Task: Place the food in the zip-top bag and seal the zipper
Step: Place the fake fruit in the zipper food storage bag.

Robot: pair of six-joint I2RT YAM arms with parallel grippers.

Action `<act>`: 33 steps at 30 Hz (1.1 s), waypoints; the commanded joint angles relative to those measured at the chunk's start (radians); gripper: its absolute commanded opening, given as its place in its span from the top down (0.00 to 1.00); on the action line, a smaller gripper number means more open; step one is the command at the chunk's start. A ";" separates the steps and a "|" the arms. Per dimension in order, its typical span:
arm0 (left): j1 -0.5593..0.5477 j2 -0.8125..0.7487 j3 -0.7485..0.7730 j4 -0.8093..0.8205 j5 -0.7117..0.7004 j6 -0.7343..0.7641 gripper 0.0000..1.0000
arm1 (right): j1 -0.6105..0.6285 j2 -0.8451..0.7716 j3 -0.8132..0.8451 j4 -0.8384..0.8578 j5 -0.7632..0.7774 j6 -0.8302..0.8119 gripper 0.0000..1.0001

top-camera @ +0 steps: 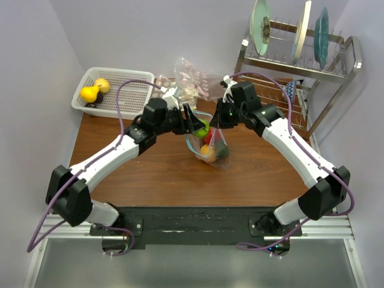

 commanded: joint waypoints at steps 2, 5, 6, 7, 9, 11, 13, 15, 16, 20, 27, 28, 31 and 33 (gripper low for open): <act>-0.066 0.100 0.092 -0.077 -0.180 0.103 0.21 | 0.005 -0.055 0.031 0.023 -0.038 0.015 1.00; -0.092 0.138 0.174 -0.165 -0.177 0.136 0.00 | 0.004 -0.061 0.026 0.022 -0.020 0.009 1.00; -0.097 0.141 0.189 -0.184 -0.175 0.144 0.00 | 0.005 -0.061 0.023 0.022 -0.016 0.011 1.00; -0.103 0.144 0.201 -0.207 -0.174 0.149 0.00 | 0.005 -0.061 0.023 0.022 -0.015 0.011 1.00; -0.103 0.138 0.220 -0.219 -0.155 0.152 0.00 | 0.004 -0.062 0.017 0.025 -0.010 0.011 1.00; -0.105 0.125 0.237 -0.244 -0.146 0.158 0.00 | 0.005 -0.064 0.011 0.029 0.000 0.011 1.00; -0.105 0.112 0.255 -0.296 -0.150 0.166 0.00 | 0.004 -0.067 0.001 0.035 0.010 0.009 1.00; -0.103 0.099 0.295 -0.345 -0.187 0.198 0.00 | 0.004 -0.070 -0.008 0.037 0.020 0.009 1.00; -0.102 0.094 0.312 -0.407 -0.212 0.212 0.00 | 0.004 -0.071 -0.009 0.041 0.023 0.009 1.00; -0.085 0.086 0.414 -0.555 -0.360 0.304 0.00 | 0.005 -0.074 -0.023 0.048 0.027 0.006 1.00; 0.138 0.103 0.470 -0.646 -0.440 0.420 0.00 | 0.005 -0.084 -0.054 0.064 0.016 0.005 1.00; 0.182 0.112 0.485 -0.650 -0.459 0.436 0.00 | 0.005 -0.085 -0.057 0.071 0.013 0.005 1.00; 0.283 0.180 0.539 -0.669 -0.500 0.479 0.03 | 0.005 -0.087 -0.066 0.075 0.007 0.006 1.00; 0.332 0.252 0.574 -0.681 -0.535 0.496 0.10 | 0.004 -0.091 -0.066 0.075 0.004 0.006 1.00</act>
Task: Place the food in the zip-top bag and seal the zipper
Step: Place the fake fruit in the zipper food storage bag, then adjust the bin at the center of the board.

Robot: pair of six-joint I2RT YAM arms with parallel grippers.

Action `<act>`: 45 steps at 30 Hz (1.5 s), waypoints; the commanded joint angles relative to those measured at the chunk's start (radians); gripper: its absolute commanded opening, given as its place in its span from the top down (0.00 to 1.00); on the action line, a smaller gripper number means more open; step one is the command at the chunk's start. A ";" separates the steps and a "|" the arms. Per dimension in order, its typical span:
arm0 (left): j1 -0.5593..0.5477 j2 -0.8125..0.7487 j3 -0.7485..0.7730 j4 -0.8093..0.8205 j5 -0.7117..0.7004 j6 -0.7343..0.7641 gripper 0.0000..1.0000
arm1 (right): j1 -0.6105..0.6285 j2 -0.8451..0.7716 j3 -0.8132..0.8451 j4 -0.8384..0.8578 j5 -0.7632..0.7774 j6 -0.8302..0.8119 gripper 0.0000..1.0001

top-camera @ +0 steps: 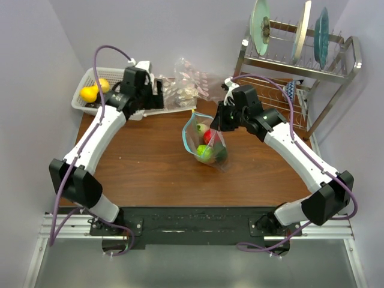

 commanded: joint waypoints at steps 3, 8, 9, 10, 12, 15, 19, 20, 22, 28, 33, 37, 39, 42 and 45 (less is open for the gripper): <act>0.157 0.189 0.153 -0.046 -0.118 0.097 0.15 | 0.005 -0.049 -0.007 0.042 -0.017 0.004 1.00; 0.222 0.337 0.243 -0.026 -0.104 0.077 0.21 | 0.005 -0.049 -0.007 0.046 -0.020 -0.001 1.00; 0.226 0.361 0.263 -0.027 -0.117 0.075 0.21 | 0.005 -0.051 -0.008 0.046 -0.020 -0.004 1.00; 0.230 0.405 0.303 -0.021 -0.135 0.069 0.21 | 0.005 -0.051 -0.007 0.046 -0.022 -0.004 1.00; 0.233 0.453 0.341 -0.003 -0.184 0.075 0.21 | 0.005 -0.051 -0.010 0.050 -0.023 -0.004 1.00; 0.237 0.558 0.435 -0.004 -0.206 0.086 0.25 | 0.005 -0.051 -0.012 0.050 -0.031 -0.004 1.00; 0.236 0.689 0.579 -0.067 -0.145 0.087 0.28 | 0.003 -0.056 -0.013 0.049 -0.028 -0.004 1.00; 0.237 0.726 0.594 -0.087 -0.093 0.084 0.28 | 0.005 -0.056 -0.013 0.047 -0.025 -0.004 1.00; 0.236 0.735 0.566 -0.099 -0.022 0.069 0.30 | 0.005 -0.056 -0.013 0.049 -0.019 -0.007 1.00; 0.210 0.672 0.423 0.023 0.276 0.011 0.32 | 0.003 -0.037 -0.001 0.047 -0.028 -0.007 1.00; 0.177 0.655 0.473 0.023 0.397 0.008 0.32 | 0.005 -0.033 0.001 0.047 -0.026 -0.006 1.00; 0.188 0.596 0.501 -0.009 0.385 0.047 0.27 | 0.003 -0.031 0.002 0.049 -0.028 -0.004 1.00; 0.210 0.577 0.541 -0.064 0.252 0.063 0.22 | 0.003 -0.031 0.002 0.049 -0.034 -0.003 1.00; 0.249 0.551 0.568 -0.101 0.068 0.089 0.15 | 0.005 -0.029 0.002 0.052 -0.042 -0.003 1.00; 0.283 0.548 0.576 -0.119 -0.067 0.115 0.14 | 0.003 -0.026 0.008 0.044 -0.042 -0.006 1.00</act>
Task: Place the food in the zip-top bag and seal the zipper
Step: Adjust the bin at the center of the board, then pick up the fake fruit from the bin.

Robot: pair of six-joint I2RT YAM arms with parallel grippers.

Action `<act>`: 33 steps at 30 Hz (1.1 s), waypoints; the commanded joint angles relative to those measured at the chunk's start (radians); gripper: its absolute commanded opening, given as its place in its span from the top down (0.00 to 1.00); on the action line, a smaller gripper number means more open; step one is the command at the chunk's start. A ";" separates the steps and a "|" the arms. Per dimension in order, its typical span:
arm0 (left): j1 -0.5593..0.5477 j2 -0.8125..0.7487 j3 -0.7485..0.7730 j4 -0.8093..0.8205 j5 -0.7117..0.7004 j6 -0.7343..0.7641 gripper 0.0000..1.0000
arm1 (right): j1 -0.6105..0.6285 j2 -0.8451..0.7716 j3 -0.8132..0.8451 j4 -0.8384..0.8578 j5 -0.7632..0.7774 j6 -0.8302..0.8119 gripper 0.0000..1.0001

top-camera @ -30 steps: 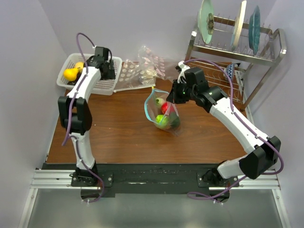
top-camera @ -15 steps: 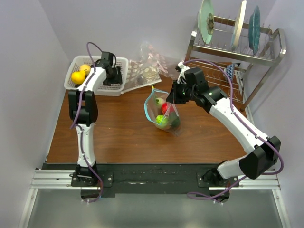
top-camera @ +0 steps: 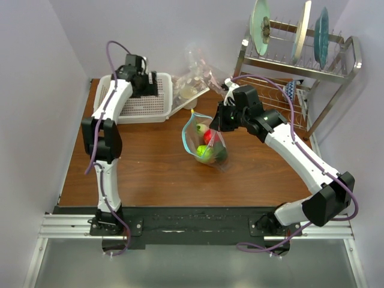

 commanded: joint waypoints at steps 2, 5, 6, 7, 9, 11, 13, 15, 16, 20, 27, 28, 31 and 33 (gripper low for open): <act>0.077 -0.075 0.059 -0.046 -0.357 0.073 0.14 | 0.005 -0.013 0.026 0.023 -0.015 -0.008 1.00; 0.083 -0.045 0.058 -0.057 -0.474 0.099 0.11 | 0.003 -0.008 0.031 0.023 -0.034 -0.008 1.00; 0.087 -0.036 0.065 -0.069 -0.488 0.102 0.10 | 0.005 -0.005 0.032 0.025 -0.038 -0.006 1.00; 0.087 -0.018 0.068 -0.072 -0.498 0.103 0.08 | 0.005 -0.005 0.035 0.025 -0.041 -0.006 1.00; 0.087 -0.007 0.070 -0.079 -0.523 0.102 0.04 | 0.003 -0.001 0.037 0.025 -0.044 -0.006 1.00; 0.087 -0.001 0.061 -0.073 -0.531 0.103 0.02 | 0.003 0.004 0.037 0.026 -0.048 -0.005 1.00; 0.087 0.008 0.058 -0.068 -0.545 0.103 0.01 | 0.003 0.004 0.035 0.028 -0.051 -0.003 1.00; 0.090 0.019 0.059 -0.069 -0.555 0.105 0.00 | 0.005 0.001 0.035 0.026 -0.048 -0.005 1.00; 0.091 0.031 0.061 -0.071 -0.560 0.105 0.00 | 0.005 0.001 0.035 0.026 -0.046 -0.005 1.00; 0.116 0.070 0.076 -0.079 -0.551 0.100 0.00 | 0.005 -0.001 0.035 0.025 -0.044 -0.006 1.00; 0.133 0.106 0.094 -0.083 -0.445 0.091 0.07 | 0.003 -0.002 0.034 0.023 -0.049 -0.005 1.00; 0.133 0.116 0.094 -0.083 -0.421 0.088 0.07 | 0.003 -0.002 0.035 0.023 -0.051 -0.006 1.00; 0.157 0.137 0.096 -0.085 -0.384 0.085 0.13 | 0.005 -0.007 0.032 0.023 -0.051 -0.005 1.00; 0.160 0.154 0.116 -0.099 -0.348 0.082 0.22 | 0.005 -0.013 0.031 0.023 -0.048 -0.005 1.00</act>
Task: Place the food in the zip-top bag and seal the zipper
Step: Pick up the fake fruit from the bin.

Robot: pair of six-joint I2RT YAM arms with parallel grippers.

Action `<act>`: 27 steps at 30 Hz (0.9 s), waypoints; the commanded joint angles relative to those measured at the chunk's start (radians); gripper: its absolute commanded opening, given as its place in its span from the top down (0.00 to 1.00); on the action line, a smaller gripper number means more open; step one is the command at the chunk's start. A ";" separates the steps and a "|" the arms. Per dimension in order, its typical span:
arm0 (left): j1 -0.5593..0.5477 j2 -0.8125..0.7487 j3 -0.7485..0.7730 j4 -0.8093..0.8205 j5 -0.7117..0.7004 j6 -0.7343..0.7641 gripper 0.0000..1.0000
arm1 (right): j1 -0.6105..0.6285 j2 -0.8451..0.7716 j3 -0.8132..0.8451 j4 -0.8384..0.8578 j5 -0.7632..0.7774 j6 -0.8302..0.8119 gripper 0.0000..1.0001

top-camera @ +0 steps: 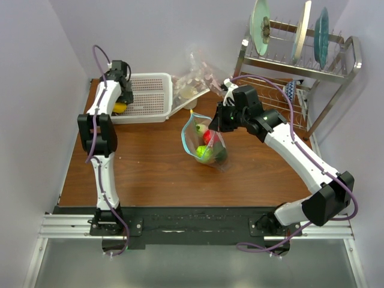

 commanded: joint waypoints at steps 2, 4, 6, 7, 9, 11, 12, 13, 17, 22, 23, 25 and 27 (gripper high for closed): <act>0.022 0.023 0.073 -0.020 0.089 -0.013 0.29 | 0.003 -0.019 0.024 0.024 -0.019 -0.003 1.00; 0.022 -0.010 0.063 -0.012 0.097 -0.016 0.37 | 0.003 -0.023 0.024 0.022 -0.015 -0.003 1.00; 0.022 -0.062 0.043 -0.002 0.106 -0.020 0.39 | 0.003 -0.023 0.020 0.024 -0.014 -0.003 1.00; 0.022 -0.081 0.037 0.000 0.135 -0.022 0.39 | 0.005 -0.023 0.018 0.025 -0.014 -0.003 1.00; 0.022 -0.144 0.020 0.004 0.184 -0.029 0.40 | 0.003 -0.022 0.018 0.027 -0.015 -0.001 1.00; 0.022 -0.187 -0.002 0.009 0.291 -0.040 0.41 | 0.005 -0.017 0.023 0.028 -0.017 -0.001 1.00; 0.021 -0.236 -0.016 0.014 0.334 -0.058 0.41 | 0.003 -0.013 0.021 0.027 -0.019 -0.001 1.00; 0.019 -0.263 -0.035 0.024 0.437 -0.069 0.40 | 0.005 -0.011 0.024 0.027 -0.020 0.000 1.00; 0.004 -0.427 -0.239 0.171 0.677 -0.125 0.39 | 0.005 0.001 0.038 0.028 -0.040 0.005 1.00; -0.095 -0.638 -0.422 0.276 0.769 -0.192 0.39 | 0.005 0.010 0.054 0.031 -0.061 0.020 1.00; -0.114 -0.671 -0.492 0.326 0.778 -0.201 0.39 | 0.003 0.012 0.055 0.033 -0.068 0.023 1.00; -0.167 -0.766 -0.606 0.412 0.807 -0.236 0.39 | 0.005 0.015 0.055 0.038 -0.088 0.032 1.00; -0.204 -0.862 -0.690 0.483 0.830 -0.293 0.40 | 0.003 0.018 0.057 0.041 -0.103 0.037 1.00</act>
